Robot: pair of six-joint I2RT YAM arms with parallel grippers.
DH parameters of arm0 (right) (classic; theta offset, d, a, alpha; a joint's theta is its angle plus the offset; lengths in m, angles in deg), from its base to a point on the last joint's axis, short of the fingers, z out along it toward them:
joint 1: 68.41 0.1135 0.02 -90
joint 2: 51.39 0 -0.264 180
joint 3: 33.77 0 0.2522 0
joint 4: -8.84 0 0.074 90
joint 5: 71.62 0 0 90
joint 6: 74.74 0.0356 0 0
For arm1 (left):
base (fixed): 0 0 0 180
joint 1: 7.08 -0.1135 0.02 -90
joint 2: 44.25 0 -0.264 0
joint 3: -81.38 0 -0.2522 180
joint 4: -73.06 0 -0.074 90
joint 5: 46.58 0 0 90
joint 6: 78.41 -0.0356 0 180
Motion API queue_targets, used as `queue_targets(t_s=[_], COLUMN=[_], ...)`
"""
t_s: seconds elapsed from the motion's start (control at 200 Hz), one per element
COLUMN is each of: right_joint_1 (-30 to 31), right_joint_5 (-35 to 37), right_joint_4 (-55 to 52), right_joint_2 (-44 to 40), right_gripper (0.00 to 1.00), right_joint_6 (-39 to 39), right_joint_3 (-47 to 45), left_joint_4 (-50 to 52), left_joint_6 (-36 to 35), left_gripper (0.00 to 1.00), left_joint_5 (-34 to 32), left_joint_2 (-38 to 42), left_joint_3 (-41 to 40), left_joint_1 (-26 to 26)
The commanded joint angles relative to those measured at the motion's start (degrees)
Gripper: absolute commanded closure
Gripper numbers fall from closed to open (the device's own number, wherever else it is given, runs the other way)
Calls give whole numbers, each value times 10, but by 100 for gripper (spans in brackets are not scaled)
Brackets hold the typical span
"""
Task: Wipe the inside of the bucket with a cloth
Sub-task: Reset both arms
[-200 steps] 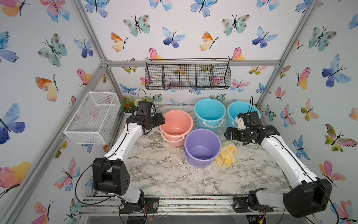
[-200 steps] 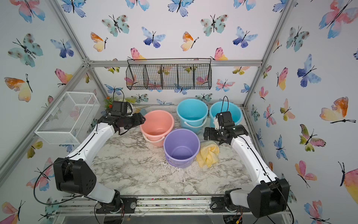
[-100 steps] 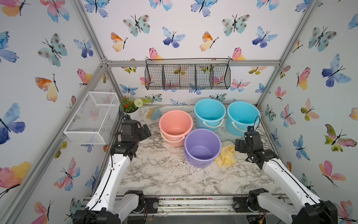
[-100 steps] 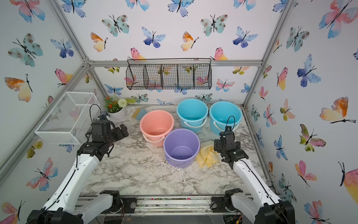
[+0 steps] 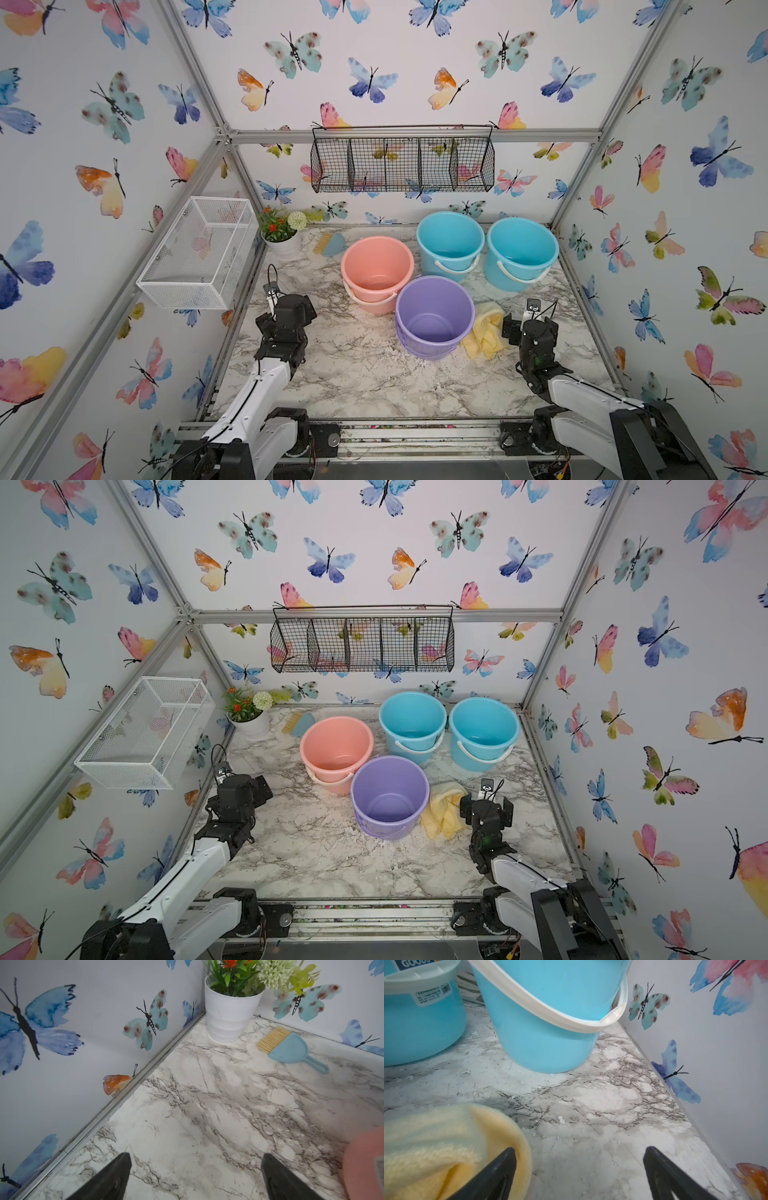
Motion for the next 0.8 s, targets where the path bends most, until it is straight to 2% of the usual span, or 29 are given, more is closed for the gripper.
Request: queue_targets(t_s=[0.0, 0.15, 0.27, 0.31, 0.37, 0.571, 0.611, 0.701, 0.796], right_joint_1=[-8, -27, -59, -67, -76, -80, -80, -80, -82], right_joint_5=[-14, -54, -102, -123, -154, -179, -190, -198, -195], right_joint_4=[167, 237, 265, 264, 319, 449, 434, 325, 321], right_joint_2=[34, 97, 136, 145, 178, 272, 271, 252, 268], right_gripper=[2, 2, 2, 2, 2, 2, 2, 2, 2], right_joint_6=[-25, -42, -19, -6, -3, -11, -16, -17, -16], right_joint_3=[9, 19, 36, 43, 34, 17, 24, 59, 77], left_joint_4=[-169, -372, -497, -497, -511, -601, -605, -607, -573], left_joint_6=[-43, -76, -99, -106, -106, -131, -137, -150, -144], left_gripper=[1, 1, 2, 2, 1, 2, 2, 2, 2], left_joint_5=[-38, -3, 14, 30, 52, 127, 140, 166, 184], left_joint_2=[3, -17, -76, -93, -120, -216, -228, -263, -254], left_joint_3=[-61, -147, -177, -164, -152, -151, -147, -125, -118], left_joint_1=[3, 3, 2, 2, -2, -3, -3, -4, -14])
